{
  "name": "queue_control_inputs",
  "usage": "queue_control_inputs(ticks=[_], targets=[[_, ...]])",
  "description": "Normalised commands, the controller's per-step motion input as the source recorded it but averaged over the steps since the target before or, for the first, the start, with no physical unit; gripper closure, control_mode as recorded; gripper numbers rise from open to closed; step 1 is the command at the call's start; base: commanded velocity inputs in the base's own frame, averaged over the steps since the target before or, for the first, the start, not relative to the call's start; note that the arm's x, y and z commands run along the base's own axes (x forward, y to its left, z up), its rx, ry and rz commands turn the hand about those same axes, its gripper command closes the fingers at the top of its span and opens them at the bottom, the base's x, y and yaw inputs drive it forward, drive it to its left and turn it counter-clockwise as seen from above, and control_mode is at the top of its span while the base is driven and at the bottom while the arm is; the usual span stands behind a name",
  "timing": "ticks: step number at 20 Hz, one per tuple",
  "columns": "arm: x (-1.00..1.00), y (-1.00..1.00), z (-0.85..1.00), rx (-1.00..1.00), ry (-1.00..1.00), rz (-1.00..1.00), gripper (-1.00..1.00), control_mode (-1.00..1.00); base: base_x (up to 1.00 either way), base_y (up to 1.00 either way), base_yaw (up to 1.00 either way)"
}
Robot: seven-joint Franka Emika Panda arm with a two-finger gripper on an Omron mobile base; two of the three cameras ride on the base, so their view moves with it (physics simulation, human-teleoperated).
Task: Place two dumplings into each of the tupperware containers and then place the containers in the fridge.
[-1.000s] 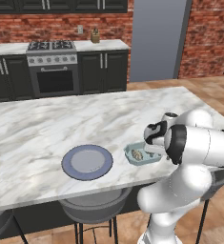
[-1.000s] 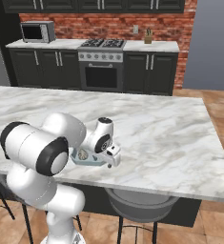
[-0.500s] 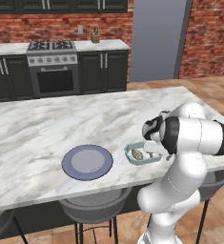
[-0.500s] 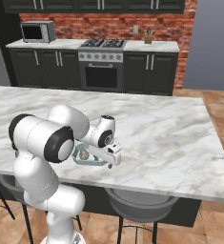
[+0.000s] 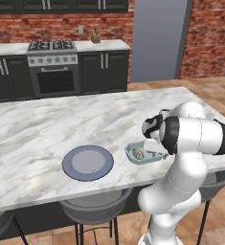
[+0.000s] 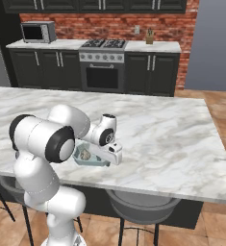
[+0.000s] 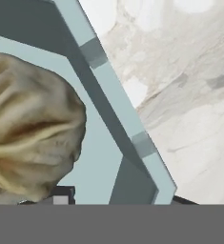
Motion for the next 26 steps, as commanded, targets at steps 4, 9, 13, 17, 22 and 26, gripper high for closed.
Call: queue_control_inputs(ticks=[4, 9, 13, 17, 22, 26], targets=[[0.12, 0.00, 0.09, 0.00, 0.02, 0.00, 1.00, -1.00, 0.00, 0.00, 0.00], [-0.17, -0.01, 0.86, 0.00, 0.04, -0.02, 1.00, -1.00, 0.00, 0.00, 0.00], [-0.42, -0.01, 0.96, 0.01, 0.00, -0.02, 1.00, -1.00, 0.00, 0.00, 0.00], [-0.22, 0.00, 0.95, 0.03, 0.00, 0.00, 1.00, -1.00, 0.00, 0.00, 0.00], [-0.13, 0.00, 0.68, 0.01, 0.03, 0.00, 1.00, -1.00, 0.00, 0.00, 0.00], [-0.17, 0.04, 0.16, 0.04, 0.02, -0.02, 1.00, -1.00, 0.00, 0.00, 0.00]])
